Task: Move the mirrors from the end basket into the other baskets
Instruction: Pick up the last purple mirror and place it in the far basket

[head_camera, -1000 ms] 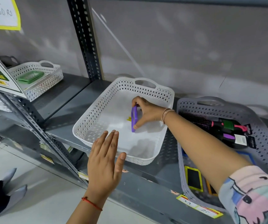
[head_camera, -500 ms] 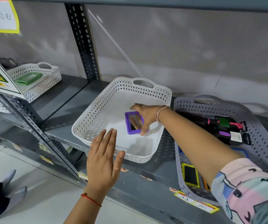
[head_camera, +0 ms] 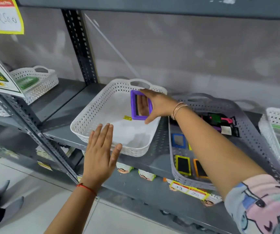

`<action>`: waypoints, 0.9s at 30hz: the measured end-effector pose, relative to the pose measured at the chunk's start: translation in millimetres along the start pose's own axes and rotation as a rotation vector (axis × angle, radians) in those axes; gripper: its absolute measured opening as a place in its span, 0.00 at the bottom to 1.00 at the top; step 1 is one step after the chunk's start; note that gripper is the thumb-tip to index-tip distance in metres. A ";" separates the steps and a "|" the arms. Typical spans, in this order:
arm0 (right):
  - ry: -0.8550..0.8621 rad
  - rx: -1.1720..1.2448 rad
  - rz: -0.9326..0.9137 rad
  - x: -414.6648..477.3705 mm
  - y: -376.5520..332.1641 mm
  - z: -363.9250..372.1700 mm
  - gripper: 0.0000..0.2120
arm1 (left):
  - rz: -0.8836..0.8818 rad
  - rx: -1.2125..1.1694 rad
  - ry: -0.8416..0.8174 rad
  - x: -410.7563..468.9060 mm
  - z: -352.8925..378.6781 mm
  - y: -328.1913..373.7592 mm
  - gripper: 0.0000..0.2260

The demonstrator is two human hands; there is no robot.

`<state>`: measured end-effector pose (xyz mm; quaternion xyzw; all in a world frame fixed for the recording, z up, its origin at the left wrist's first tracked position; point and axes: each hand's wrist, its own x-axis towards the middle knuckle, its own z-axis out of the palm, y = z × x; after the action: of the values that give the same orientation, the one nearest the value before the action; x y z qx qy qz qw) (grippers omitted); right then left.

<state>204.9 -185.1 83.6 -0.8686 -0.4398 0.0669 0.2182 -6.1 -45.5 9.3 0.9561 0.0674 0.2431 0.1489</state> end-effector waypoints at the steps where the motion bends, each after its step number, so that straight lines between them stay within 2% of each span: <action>1: 0.033 -0.012 0.004 -10.6 1.7 -6.1 0.49 | 0.000 0.000 -0.003 -0.6 -0.2 0.6 0.34; 4: 0.070 -0.057 0.064 -42.5 8.4 -19.8 0.55 | -0.021 0.003 -0.001 -2.3 -0.3 3.2 0.36; 10: 0.095 -0.092 0.200 -108.3 30.4 -32.4 0.57 | -0.069 -0.043 0.037 -5.1 -0.5 20.5 0.37; 13: 0.115 -0.101 0.263 -138.0 45.7 -39.8 0.57 | 0.007 -0.088 0.046 -6.7 2.4 54.6 0.35; 19: 0.157 -0.123 0.357 -198.6 66.8 -57.1 0.57 | 0.266 -0.182 -0.048 -26.8 19.3 156.3 0.32; 27: 0.148 -0.100 0.525 -272.7 86.9 -73.9 0.56 | 0.351 -0.171 -0.152 -41.0 49.4 214.4 0.34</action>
<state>126.8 -470.1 91.1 -0.9651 -0.1853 0.0355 0.1818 -5.8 -269.2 17.8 0.9527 -0.1325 0.1972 0.1896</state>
